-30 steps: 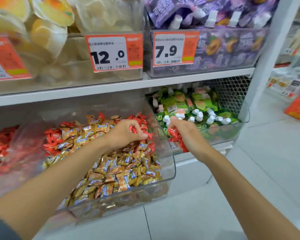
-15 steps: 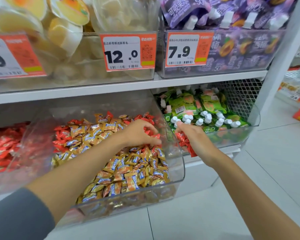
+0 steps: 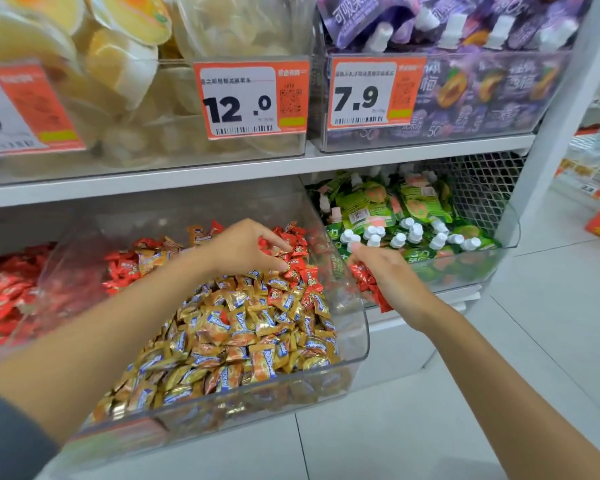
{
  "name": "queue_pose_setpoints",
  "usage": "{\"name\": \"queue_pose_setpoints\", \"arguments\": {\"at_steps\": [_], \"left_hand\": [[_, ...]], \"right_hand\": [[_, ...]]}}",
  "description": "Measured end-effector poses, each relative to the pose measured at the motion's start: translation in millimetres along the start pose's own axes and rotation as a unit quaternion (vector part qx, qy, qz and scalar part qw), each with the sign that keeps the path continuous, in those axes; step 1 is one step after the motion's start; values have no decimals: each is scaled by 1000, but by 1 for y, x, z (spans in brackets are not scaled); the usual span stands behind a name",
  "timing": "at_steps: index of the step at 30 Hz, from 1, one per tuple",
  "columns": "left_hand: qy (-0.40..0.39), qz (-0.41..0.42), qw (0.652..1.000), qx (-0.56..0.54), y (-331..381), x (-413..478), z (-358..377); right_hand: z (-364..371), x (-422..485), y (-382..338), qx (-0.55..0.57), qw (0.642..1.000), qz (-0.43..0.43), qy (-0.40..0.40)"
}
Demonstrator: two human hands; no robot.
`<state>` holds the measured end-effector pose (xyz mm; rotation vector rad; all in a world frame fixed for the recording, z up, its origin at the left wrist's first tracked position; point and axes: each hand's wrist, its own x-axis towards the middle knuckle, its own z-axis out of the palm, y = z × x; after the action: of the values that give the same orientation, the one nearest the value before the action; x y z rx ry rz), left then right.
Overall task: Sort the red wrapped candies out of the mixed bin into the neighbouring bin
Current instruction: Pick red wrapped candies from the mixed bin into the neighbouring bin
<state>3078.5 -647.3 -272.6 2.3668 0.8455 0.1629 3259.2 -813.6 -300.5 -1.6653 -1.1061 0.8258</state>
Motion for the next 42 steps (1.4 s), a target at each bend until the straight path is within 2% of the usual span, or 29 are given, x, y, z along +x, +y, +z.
{"name": "queue_pose_setpoints", "arguments": {"at_steps": [1, 3, 5, 10, 14, 20, 25, 28, 31, 33, 39, 42], "left_hand": [[-10, 13, 1000, 6, -1, 5, 14], [-37, 15, 995, 90, -5, 16, 38], [-23, 11, 991, 133, -8, 22, 45], [33, -5, 997, -70, -13, 12, 20], [38, -7, 995, -96, -16, -5, 1], [40, -60, 983, -169, -19, -12, -2], [27, -44, 977, -206, -13, -10, 13], [18, -4, 989, -149, -9, -1, 34], [6, 17, 999, 43, -11, 9, 52], [13, 17, 995, 95, -11, 13, 56], [56, 35, 994, -87, -10, -5, 38], [58, 16, 992, -111, -13, -24, 14]], "right_hand": [[1, 0, -1, 1, 1000, 2, 0], [2, 0, -2, 4, 1000, 3, 0], [2, 0, -2, 0, 1000, 3, 0], [-3, 1, -3, 12, 1000, 7, 4], [-3, 2, -4, 18, 1000, 12, 3], [1, 0, -7, -4, 1000, -3, 8], [3, 1, -7, -9, 1000, 3, 12], [4, -1, -10, 9, 1000, 6, 14], [4, -4, -14, 18, 1000, 3, 18], [4, -5, -15, 19, 1000, 0, 15], [3, -9, -17, 18, 1000, -6, 6], [4, -9, -15, 4, 1000, -8, 10]]}}
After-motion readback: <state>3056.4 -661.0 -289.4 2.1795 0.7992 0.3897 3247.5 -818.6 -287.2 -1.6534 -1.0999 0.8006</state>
